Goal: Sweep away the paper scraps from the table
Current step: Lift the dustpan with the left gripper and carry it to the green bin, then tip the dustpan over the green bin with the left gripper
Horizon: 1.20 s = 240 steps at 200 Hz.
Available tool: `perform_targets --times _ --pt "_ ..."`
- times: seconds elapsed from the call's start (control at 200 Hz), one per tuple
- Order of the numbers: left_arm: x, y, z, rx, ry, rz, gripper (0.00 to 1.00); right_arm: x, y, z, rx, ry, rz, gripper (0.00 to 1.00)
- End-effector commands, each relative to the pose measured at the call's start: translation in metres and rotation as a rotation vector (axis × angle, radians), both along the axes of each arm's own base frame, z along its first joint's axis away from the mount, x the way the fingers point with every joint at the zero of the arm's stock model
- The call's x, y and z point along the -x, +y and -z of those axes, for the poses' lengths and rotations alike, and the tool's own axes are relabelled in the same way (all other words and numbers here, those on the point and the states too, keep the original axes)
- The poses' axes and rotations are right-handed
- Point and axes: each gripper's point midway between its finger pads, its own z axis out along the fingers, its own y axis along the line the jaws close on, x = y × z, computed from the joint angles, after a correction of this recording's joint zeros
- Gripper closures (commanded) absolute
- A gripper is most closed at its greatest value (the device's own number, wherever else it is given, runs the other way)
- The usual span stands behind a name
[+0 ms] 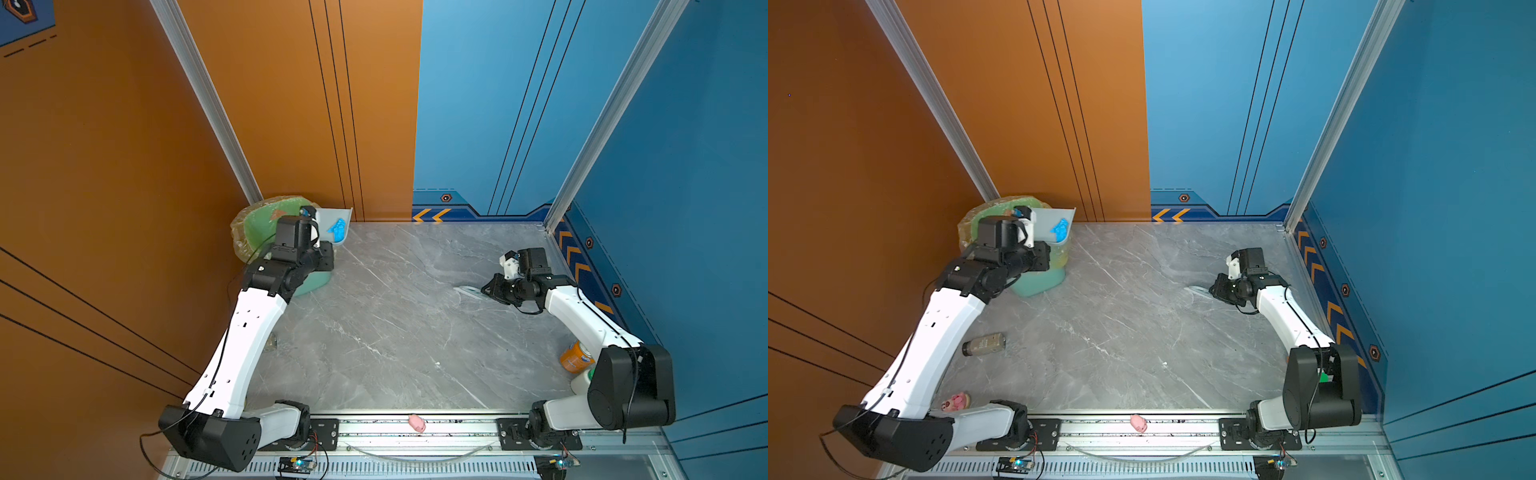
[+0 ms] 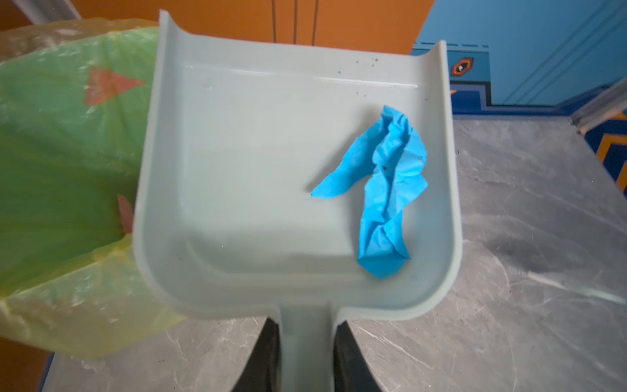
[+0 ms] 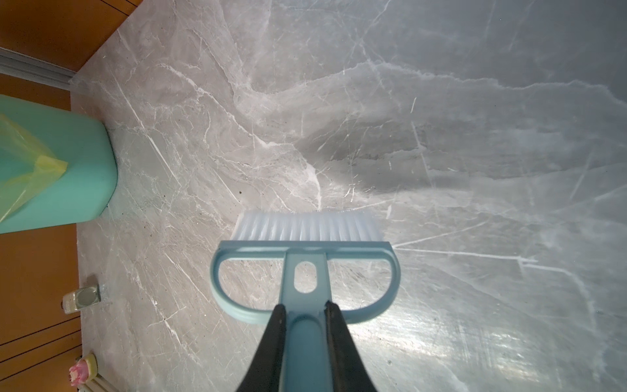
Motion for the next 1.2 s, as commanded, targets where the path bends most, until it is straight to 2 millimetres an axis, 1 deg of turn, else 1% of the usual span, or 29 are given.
perform_targets --times 0.0,0.12,0.21,0.34,0.516,0.581,0.591,0.611,0.676,0.801,0.996,1.196 --pt "-0.001 0.004 -0.009 0.136 0.02 -0.024 1.0 -0.001 0.004 0.001 -0.019 -0.002 -0.004 1.0" --pt "-0.014 0.024 -0.012 0.268 0.018 -0.112 1.0 -0.001 0.004 0.001 -0.02 0.001 -0.002 1.0" --pt "-0.025 0.032 -0.016 0.417 -0.004 -0.129 1.0 0.0 0.005 0.002 -0.022 0.004 -0.003 1.0" --pt "-0.039 0.038 -0.021 0.627 -0.044 -0.121 1.0 0.001 0.005 0.004 -0.015 0.008 -0.003 1.0" --pt "-0.053 0.038 -0.032 0.856 -0.079 -0.063 1.0 0.0 0.005 0.005 -0.016 0.009 -0.003 1.0" --pt "-0.055 0.036 -0.038 0.915 -0.094 -0.037 1.0 0.0 0.005 0.005 -0.015 0.008 -0.001 1.0" --pt "-0.055 0.035 -0.036 0.927 -0.086 -0.039 1.0 0.0 0.005 0.005 -0.015 0.009 -0.001 1.0" --pt "-0.057 0.036 -0.041 0.941 -0.109 -0.028 1.0 0.0 0.005 0.005 -0.014 0.008 0.0 1.0" --pt "-0.058 0.036 -0.048 1.001 -0.131 -0.008 1.0 -0.002 0.004 0.004 -0.011 0.003 0.011 1.0" --pt "-0.059 0.036 -0.056 1.134 -0.163 0.022 1.0 -0.002 0.004 0.005 -0.015 0.003 0.015 1.0" --pt "-0.057 0.035 -0.069 1.252 -0.186 0.055 1.0 0.0 0.005 0.007 -0.017 0.008 0.01 1.0" --pt "-0.053 0.046 -0.089 1.384 -0.255 0.079 1.0 0.001 0.005 0.009 -0.014 0.006 0.012 1.0"
